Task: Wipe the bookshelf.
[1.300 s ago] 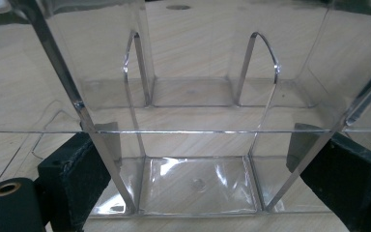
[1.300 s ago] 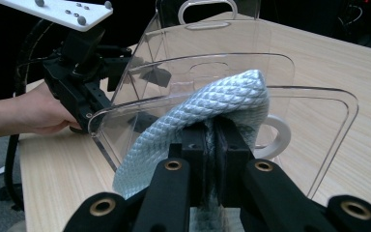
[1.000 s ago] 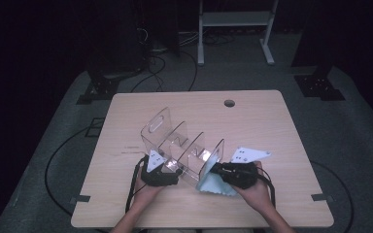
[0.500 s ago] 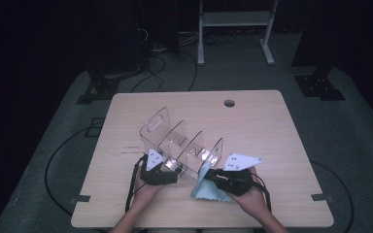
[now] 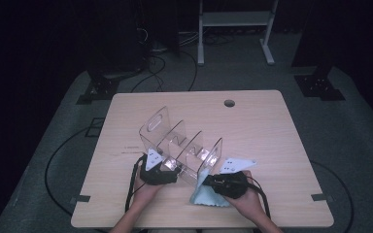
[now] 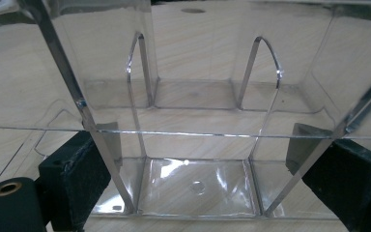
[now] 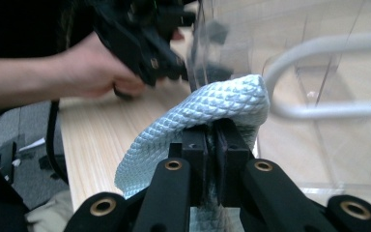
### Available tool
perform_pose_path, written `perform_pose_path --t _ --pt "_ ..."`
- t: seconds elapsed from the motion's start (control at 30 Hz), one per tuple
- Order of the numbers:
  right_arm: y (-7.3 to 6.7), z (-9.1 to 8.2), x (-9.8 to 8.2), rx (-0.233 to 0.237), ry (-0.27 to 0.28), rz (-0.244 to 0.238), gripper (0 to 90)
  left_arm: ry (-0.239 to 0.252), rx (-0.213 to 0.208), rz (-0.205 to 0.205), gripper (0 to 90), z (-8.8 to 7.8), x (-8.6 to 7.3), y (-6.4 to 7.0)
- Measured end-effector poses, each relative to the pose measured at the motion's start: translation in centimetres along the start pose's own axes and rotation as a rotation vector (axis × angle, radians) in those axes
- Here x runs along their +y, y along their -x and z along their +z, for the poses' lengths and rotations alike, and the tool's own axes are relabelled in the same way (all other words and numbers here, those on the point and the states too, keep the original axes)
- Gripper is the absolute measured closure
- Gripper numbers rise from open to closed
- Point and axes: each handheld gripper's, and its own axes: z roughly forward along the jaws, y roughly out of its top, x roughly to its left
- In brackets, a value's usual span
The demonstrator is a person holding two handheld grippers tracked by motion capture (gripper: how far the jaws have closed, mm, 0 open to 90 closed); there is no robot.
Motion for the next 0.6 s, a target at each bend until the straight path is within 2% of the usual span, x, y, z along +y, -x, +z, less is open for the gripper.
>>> perform_pose_path --t 0.17,0.27,0.37,0.5,0.57,0.6 --pt "-0.8 -0.3 0.5 0.016 0.012 -0.034 84.1 0.001 -0.002 0.003 8.3 0.0 0.0 0.0" --pt "-0.5 -0.2 0.3 0.019 0.009 -0.032 84.1 0.0 -0.006 0.004 8.4 0.0 0.0 -0.1" --pt "0.7 0.1 -0.2 -0.025 -0.007 -0.013 84.1 -0.005 -0.011 0.013 8.4 -0.2 0.0 -0.1" --pt "3.2 0.1 -0.7 -0.075 -0.014 0.052 84.2 -0.006 -0.012 0.016 8.4 -0.2 0.0 -0.1" --pt "3.4 0.1 -0.8 -0.078 -0.013 0.064 84.2 -0.006 -0.012 0.017 8.4 -0.2 0.0 -0.1" --pt "3.1 0.1 -0.8 -0.078 -0.015 0.058 84.2 -0.006 -0.011 0.016 8.4 -0.2 0.0 -0.1"
